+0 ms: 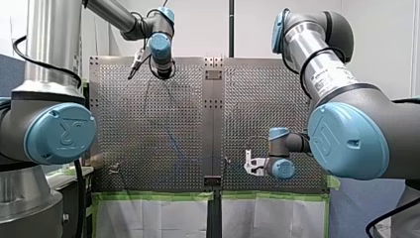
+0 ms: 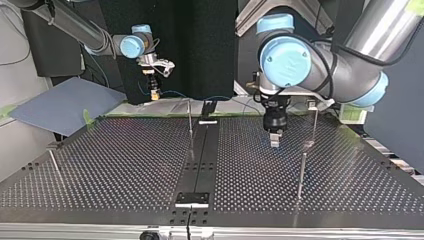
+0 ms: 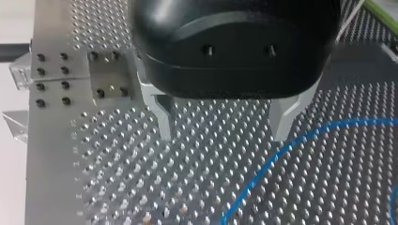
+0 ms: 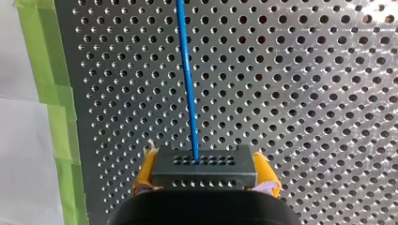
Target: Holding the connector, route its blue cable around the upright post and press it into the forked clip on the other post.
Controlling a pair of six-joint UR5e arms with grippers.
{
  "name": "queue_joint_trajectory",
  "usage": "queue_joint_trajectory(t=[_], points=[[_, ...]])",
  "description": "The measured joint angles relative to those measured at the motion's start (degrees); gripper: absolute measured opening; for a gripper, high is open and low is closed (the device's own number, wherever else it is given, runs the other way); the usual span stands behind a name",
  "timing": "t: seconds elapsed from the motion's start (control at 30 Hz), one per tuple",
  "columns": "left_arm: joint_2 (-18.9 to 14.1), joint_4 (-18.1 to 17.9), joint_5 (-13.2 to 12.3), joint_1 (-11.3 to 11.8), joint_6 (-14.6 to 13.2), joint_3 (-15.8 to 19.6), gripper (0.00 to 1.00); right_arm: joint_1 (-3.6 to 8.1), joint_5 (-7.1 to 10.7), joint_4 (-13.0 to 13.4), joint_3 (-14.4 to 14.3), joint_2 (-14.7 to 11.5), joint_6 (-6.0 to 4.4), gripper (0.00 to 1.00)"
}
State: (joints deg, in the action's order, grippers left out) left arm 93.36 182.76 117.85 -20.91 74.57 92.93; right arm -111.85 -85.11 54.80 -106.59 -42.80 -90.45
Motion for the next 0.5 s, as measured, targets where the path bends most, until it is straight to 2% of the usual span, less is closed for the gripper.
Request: queue_joint_trajectory(t=[0.17,0.27,0.4,0.5], points=[[1.54,-2.33,1.27,0.04,-2.35,0.16,1.00,0.00,0.02,-0.03,-0.02,0.02,-0.01,0.00],[3.07,-3.95,0.56,0.08,-3.30,0.18,1.00,0.00,0.03,-0.06,-0.01,0.03,-0.01,0.00],[5.12,-6.31,-1.40,0.30,-2.71,0.16,1.00,0.00,0.03,-0.11,-0.02,0.02,-0.01,0.00],[5.62,-7.26,-1.97,0.50,-2.40,0.17,1.00,0.00,0.03,-0.09,-0.03,0.02,-0.01,0.00]])
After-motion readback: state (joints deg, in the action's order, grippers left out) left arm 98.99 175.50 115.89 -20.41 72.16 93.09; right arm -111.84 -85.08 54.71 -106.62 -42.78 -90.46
